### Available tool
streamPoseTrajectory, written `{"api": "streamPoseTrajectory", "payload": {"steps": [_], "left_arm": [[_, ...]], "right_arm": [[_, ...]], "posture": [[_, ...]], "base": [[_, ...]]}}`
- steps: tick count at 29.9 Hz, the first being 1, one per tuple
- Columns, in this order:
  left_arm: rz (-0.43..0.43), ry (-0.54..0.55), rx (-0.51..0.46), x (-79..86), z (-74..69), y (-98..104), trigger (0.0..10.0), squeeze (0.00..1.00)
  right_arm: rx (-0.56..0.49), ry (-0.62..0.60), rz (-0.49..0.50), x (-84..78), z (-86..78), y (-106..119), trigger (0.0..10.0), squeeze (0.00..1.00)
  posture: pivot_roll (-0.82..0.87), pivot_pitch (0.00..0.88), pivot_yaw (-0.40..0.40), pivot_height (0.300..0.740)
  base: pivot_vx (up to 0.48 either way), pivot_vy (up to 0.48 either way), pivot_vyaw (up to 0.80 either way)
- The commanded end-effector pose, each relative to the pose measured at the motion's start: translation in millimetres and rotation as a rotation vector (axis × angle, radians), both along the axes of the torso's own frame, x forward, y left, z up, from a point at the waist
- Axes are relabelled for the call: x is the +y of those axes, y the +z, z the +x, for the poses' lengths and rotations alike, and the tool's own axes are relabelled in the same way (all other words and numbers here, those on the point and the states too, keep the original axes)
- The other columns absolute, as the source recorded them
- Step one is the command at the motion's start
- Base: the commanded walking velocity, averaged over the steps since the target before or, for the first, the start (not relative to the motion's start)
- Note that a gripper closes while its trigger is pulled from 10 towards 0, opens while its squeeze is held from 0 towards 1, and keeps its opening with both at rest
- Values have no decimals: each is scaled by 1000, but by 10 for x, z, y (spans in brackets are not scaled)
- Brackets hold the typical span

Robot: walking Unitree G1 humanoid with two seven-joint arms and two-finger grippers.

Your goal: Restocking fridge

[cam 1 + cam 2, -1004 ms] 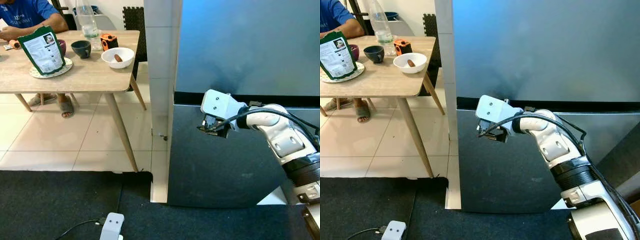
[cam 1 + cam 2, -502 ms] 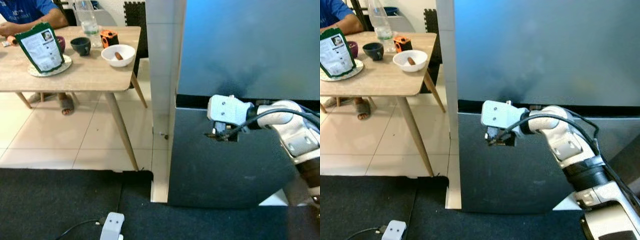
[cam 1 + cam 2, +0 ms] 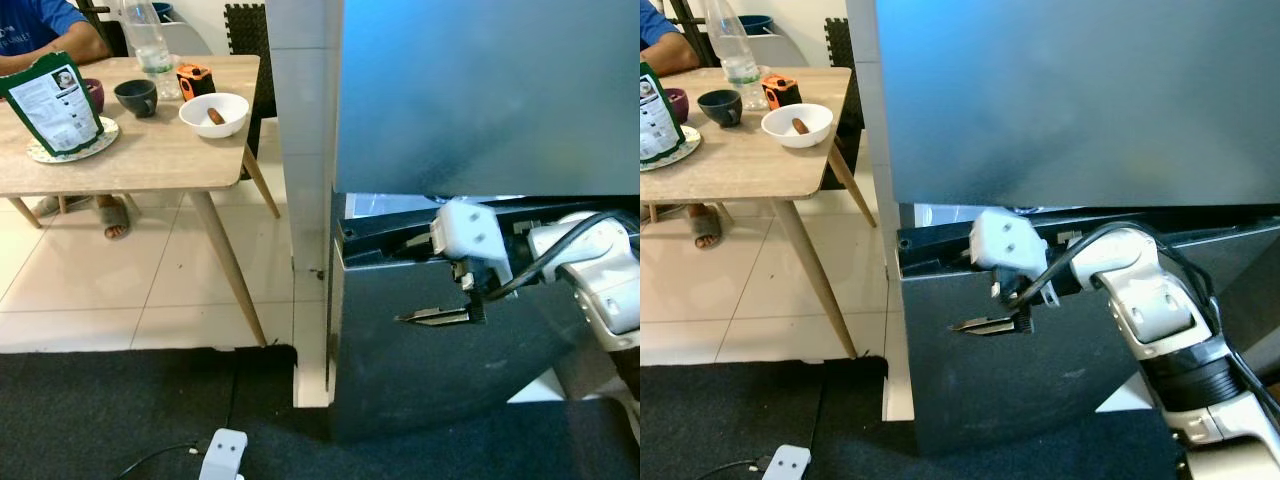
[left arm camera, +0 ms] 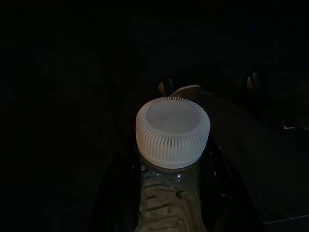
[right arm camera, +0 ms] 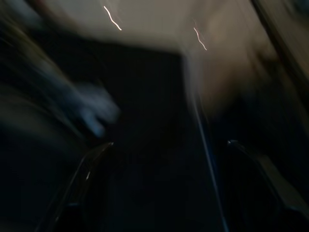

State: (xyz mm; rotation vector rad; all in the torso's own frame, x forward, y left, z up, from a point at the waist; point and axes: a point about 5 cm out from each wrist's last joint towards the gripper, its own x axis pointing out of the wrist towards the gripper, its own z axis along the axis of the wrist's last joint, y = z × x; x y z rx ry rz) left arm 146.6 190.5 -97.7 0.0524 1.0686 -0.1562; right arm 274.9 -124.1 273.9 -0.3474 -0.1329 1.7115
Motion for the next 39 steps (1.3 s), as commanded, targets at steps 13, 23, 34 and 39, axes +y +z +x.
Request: {"api": "streamPoseTrajectory", "payload": {"steps": [13,23,34,39], "left_arm": [[-61,0,82,-167,-201,-91,10000,0],[-49,13,86,-181,-211,-98,10000,0],[-42,13,85,-173,-202,-96,10000,0],[-41,13,84,-174,-205,-96,10000,0]], "right_arm": [[13,13,372,-17,-59,398,10000,0],[90,-263,725,-387,132,505,10000,0],[233,-64,944,-709,-222,386,0,0],[176,-338,1131,-1285,-130,260,0,0]], "posture": [[-105,114,-36,740],[-106,114,-42,740],[-111,115,-41,740],[-107,110,-43,740]], "base": [[0,0,0],[0,0,0],[0,0,0],[0,0,0]]}}
